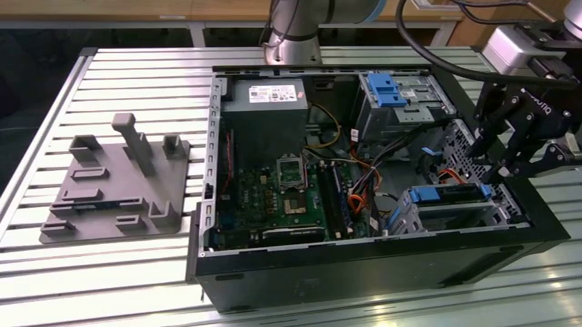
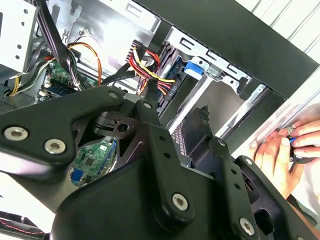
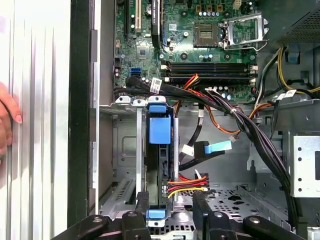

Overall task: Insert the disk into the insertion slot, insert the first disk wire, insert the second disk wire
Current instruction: 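Insert the second disk wire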

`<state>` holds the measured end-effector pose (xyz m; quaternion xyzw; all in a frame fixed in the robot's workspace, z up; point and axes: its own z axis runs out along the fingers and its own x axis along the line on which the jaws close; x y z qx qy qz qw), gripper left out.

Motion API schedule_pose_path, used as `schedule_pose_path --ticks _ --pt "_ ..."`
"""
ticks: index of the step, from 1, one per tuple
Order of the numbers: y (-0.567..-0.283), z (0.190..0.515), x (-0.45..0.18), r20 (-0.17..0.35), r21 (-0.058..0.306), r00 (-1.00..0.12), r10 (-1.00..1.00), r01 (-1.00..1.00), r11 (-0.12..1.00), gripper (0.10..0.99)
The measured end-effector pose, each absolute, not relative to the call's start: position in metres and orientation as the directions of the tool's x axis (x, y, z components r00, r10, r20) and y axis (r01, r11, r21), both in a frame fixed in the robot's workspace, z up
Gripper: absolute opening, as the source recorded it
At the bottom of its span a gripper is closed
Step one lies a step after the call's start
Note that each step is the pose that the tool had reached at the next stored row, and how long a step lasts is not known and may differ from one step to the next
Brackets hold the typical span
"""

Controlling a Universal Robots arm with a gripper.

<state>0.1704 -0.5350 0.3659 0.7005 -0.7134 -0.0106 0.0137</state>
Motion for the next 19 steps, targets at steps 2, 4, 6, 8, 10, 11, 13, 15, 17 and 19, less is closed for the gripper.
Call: schedule_pose_path --ticks 2,4,6,8,10,11,13,15,17,19 --pt "-0.535 0.366 0.170 0.005 0.034 -0.018 -1.000 -0.999 0.018 0.475" --pt "-0.535 0.366 0.170 0.005 0.034 -0.018 -1.000 -0.999 0.018 0.475" --pt "-0.534 0.366 0.170 0.011 0.034 -0.018 -1.000 -0.999 0.019 0.475" --pt "-0.529 0.366 0.170 0.023 0.034 -0.018 -1.000 -0.999 0.019 0.475" --pt "-0.522 0.366 0.170 0.045 0.034 -0.018 -0.999 -0.999 0.020 0.475" --pt "-0.520 0.366 0.170 0.061 0.033 -0.018 -0.998 -0.999 0.020 0.475" --pt "-0.514 0.366 0.170 0.097 0.032 -0.018 -0.995 -0.999 0.021 0.475" --pt "-0.508 0.366 0.168 0.115 0.032 -0.018 -0.993 -0.999 0.022 0.475" --pt "-0.499 0.365 0.167 0.115 0.029 -0.019 -0.993 -0.999 0.022 0.475" --pt "-0.491 0.365 0.165 0.115 0.024 -0.019 -0.993 -0.999 0.022 0.475"
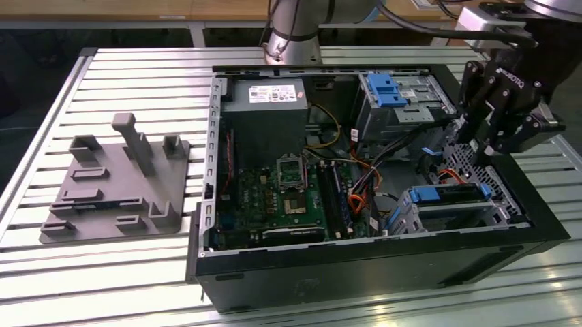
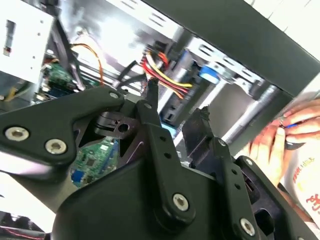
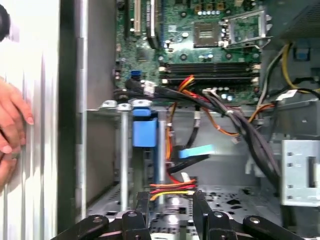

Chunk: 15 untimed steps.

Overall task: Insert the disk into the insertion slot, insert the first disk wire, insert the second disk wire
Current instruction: 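Insert the second disk wire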

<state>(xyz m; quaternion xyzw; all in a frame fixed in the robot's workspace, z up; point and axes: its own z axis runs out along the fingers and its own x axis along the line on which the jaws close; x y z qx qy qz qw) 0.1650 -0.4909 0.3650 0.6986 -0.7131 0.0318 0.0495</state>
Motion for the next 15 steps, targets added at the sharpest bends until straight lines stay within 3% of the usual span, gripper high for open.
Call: schedule_pose_path --ticks 3,15 --pt "-0.482 0.364 0.161 0.128 0.022 -0.019 -0.992 -1.000 0.022 0.475" --pt "-0.460 0.362 0.146 0.335 0.017 -0.019 -0.942 -0.999 0.027 0.475"
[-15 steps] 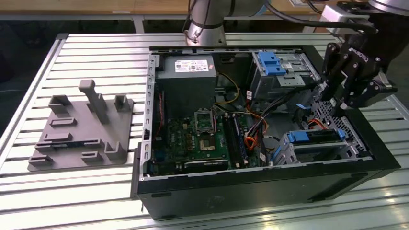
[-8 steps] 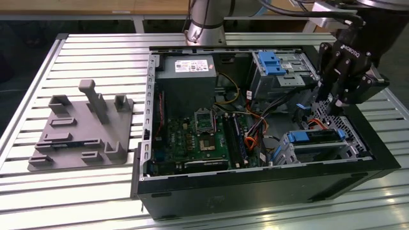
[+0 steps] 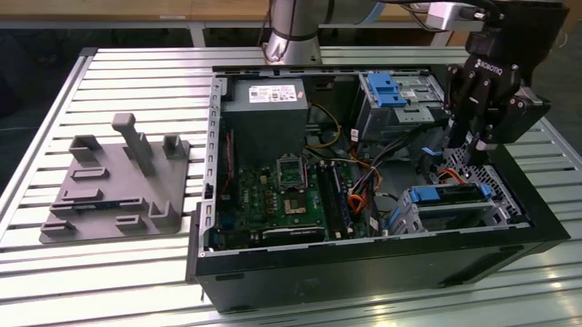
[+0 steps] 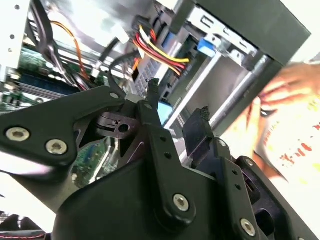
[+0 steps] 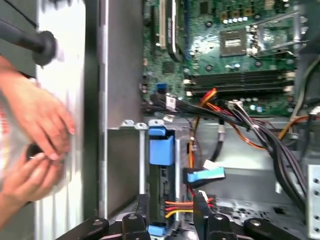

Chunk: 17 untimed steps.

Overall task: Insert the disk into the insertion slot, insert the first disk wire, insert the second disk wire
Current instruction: 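Insert the second disk wire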

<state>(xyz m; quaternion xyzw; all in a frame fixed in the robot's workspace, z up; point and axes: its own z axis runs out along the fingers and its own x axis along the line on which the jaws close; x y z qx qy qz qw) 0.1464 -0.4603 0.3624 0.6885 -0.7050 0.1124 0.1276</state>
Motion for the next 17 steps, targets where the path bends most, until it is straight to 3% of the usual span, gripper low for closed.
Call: schedule_pose_path --ticks 4,12,17 --pt "-0.451 0.362 0.142 0.377 0.016 -0.019 -0.926 -1.000 0.027 0.475" --pt "-0.443 0.361 0.120 0.389 0.002 -0.025 -0.921 -1.000 0.027 0.475" --pt "-0.439 0.359 0.119 0.459 -0.001 -0.025 -0.888 -1.000 0.027 0.475"
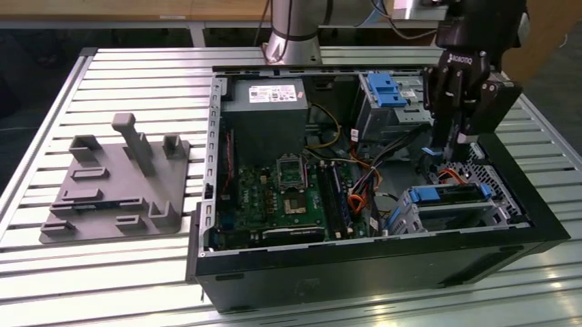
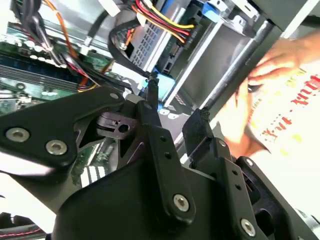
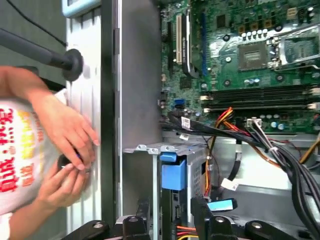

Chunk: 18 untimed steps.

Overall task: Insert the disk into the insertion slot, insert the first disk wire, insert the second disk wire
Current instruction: 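Insert the second disk wire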

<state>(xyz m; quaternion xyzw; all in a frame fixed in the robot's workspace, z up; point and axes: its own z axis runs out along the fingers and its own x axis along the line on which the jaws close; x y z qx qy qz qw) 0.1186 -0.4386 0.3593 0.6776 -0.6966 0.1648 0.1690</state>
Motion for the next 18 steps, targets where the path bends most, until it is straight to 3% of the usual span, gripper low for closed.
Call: schedule_pose_path --ticks 14,18 --pt "-0.425 0.342 0.112 0.481 -0.019 -0.019 -0.877 -1.000 0.011 0.475" --pt "-0.421 0.340 0.112 0.488 -0.050 -0.023 -0.872 -0.999 -0.001 0.475"
